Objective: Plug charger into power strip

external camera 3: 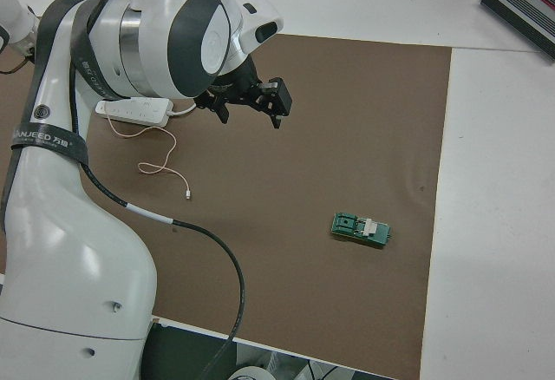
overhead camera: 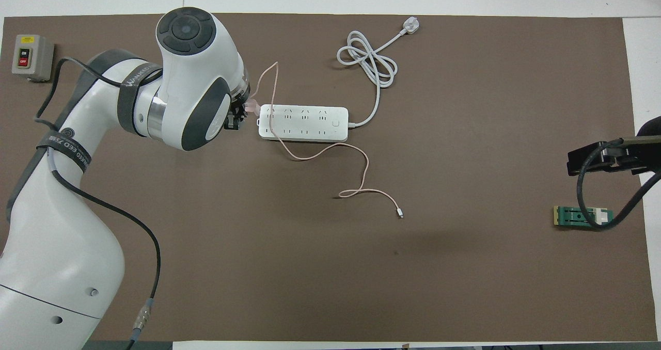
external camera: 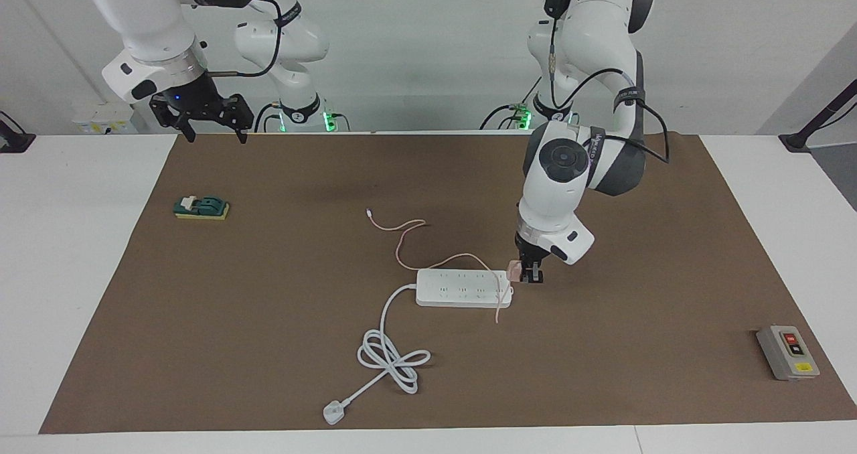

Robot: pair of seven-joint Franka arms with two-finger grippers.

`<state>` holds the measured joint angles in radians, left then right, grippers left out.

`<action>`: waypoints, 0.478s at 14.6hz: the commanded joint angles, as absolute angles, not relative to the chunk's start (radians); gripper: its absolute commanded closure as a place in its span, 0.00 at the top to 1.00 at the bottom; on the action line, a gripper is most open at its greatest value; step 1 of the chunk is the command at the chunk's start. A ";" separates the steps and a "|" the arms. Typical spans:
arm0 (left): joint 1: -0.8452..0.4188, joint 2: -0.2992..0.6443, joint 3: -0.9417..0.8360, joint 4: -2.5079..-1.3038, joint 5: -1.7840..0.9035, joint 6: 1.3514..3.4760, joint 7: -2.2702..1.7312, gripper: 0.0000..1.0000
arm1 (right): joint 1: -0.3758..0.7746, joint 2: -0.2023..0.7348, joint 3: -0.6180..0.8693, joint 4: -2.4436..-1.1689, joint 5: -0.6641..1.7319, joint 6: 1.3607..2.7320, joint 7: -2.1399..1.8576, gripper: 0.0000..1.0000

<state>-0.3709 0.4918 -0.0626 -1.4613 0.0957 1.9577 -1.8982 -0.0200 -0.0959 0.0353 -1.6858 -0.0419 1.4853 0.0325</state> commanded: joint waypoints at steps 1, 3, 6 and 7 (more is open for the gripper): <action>-0.361 0.499 -0.064 -1.456 0.146 1.970 -1.911 0.00 | -0.035 -0.109 0.049 -1.690 -0.043 1.477 0.011 1.00; -0.388 0.505 -0.069 -1.431 0.127 1.942 -1.914 0.00 | -0.035 -0.109 0.049 -1.692 -0.043 1.477 0.011 1.00; -0.468 0.592 -0.064 -1.226 0.066 1.876 -1.979 0.00 | -0.035 -0.109 0.049 -1.692 -0.043 1.482 0.011 1.00; -0.497 0.621 -0.063 -1.162 0.066 1.852 -2.008 0.00 | -0.035 -0.109 0.049 -1.690 -0.043 1.482 0.011 1.00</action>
<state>-0.4377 0.5280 -0.0782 -1.3502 0.0828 1.9351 -1.9523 -0.0200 -0.0960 0.0359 -1.6853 -0.0418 1.4853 0.0325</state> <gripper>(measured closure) 0.687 0.000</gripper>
